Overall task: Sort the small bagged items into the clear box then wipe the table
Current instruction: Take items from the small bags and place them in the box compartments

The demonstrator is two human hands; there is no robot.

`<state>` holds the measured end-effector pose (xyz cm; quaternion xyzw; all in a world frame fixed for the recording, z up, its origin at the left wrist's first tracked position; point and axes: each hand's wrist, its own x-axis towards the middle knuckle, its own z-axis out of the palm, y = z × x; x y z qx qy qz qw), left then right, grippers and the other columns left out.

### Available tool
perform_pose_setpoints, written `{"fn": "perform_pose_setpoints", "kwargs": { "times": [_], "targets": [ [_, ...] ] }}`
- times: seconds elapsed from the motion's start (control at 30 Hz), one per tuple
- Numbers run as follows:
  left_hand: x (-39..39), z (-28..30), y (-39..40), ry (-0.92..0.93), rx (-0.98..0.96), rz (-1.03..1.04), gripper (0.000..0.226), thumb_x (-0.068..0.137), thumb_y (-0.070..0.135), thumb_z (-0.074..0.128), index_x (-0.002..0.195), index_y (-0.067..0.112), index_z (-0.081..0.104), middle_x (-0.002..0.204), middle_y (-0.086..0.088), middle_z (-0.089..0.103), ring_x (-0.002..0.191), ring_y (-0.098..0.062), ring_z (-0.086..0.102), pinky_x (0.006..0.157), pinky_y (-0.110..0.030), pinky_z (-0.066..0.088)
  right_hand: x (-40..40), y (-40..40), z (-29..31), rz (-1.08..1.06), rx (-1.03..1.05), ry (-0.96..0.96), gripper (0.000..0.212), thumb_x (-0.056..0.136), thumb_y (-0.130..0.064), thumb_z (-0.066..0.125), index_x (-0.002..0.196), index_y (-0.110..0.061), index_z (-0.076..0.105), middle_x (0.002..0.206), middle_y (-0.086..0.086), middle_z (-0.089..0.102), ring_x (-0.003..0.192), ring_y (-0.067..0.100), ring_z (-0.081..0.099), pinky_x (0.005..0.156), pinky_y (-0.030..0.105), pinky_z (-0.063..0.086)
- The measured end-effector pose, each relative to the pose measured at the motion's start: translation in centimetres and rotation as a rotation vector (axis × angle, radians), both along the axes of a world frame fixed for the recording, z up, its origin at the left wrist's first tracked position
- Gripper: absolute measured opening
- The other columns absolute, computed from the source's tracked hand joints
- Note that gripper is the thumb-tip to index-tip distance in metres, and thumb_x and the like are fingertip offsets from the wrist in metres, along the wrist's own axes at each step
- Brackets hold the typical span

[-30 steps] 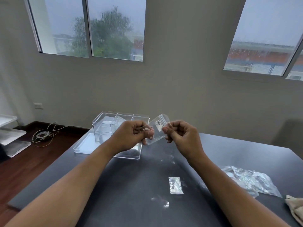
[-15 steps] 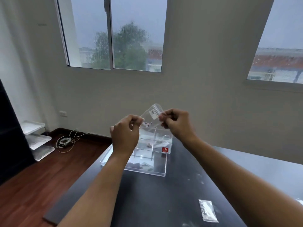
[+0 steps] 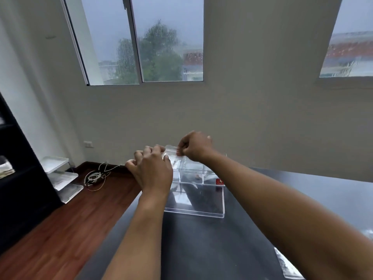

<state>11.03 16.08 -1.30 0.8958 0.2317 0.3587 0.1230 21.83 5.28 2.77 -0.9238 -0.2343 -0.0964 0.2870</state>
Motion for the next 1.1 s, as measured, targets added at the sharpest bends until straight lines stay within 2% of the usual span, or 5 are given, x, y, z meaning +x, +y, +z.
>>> {"fn": "perform_pose_setpoints", "kwargs": {
  "times": [0.27, 0.63, 0.73, 0.93, 1.1],
  "targets": [
    [-0.2, -0.4, -1.2, 0.354, 0.025, -0.102, 0.056, 0.107, 0.040, 0.026, 0.104, 0.019, 0.078, 0.111, -0.001, 0.074, 0.121, -0.025, 0.051, 0.102, -0.051, 0.027, 0.5, 2.3, 1.7, 0.010, -0.354, -0.065, 0.021, 0.070, -0.024, 0.090, 0.089, -0.024, 0.081, 0.098, -0.004, 0.078, 0.111, 0.018, 0.065, 0.112, 0.050, 0.027],
    [0.1, -0.8, -1.2, 0.392, 0.029, -0.156, 0.059, 0.105, 0.040, 0.022, 0.097, 0.021, 0.077, 0.110, 0.000, 0.076, 0.123, -0.023, 0.051, 0.105, -0.054, 0.024, -0.7, 3.8, 2.5, 0.131, -0.820, -0.153, 0.020, 0.082, -0.015, 0.079, 0.086, -0.023, 0.061, 0.096, 0.004, 0.056, 0.119, 0.024, 0.059, 0.122, 0.059, 0.009],
    [0.1, -0.8, -1.2, 0.401, 0.062, -0.154, 0.060, 0.107, 0.042, 0.022, 0.100, 0.020, 0.078, 0.112, -0.001, 0.076, 0.125, -0.025, 0.052, 0.108, -0.056, 0.023, -0.4, 3.6, 2.0, 0.119, -0.765, -0.125, 0.019, 0.079, -0.013, 0.079, 0.077, -0.017, 0.060, 0.094, 0.004, 0.060, 0.115, 0.024, 0.060, 0.120, 0.059, 0.010],
    [-0.1, -0.6, -1.5, 0.347, 0.062, -0.131, 0.055, 0.101, 0.039, 0.028, 0.092, 0.021, 0.079, 0.107, -0.002, 0.076, 0.118, -0.024, 0.053, 0.111, -0.056, 0.024, -0.7, 0.9, 2.4, 0.145, -0.481, -0.171, 0.020, 0.083, -0.037, 0.082, 0.101, -0.029, 0.081, 0.106, -0.009, 0.076, 0.113, 0.015, 0.059, 0.101, 0.046, 0.023],
    [-0.3, 0.0, -2.9, -0.051, 0.205, -0.262, 0.040, 0.097, 0.042, 0.049, 0.081, 0.024, 0.080, 0.093, 0.000, 0.077, 0.105, -0.026, 0.061, 0.098, -0.047, 0.030, -3.2, -4.2, 2.7, 0.085, -0.298, -0.288, 0.020, 0.094, -0.028, 0.067, 0.107, -0.036, 0.080, 0.105, -0.015, 0.079, 0.112, 0.011, 0.063, 0.100, 0.043, 0.027]
  ]
}}
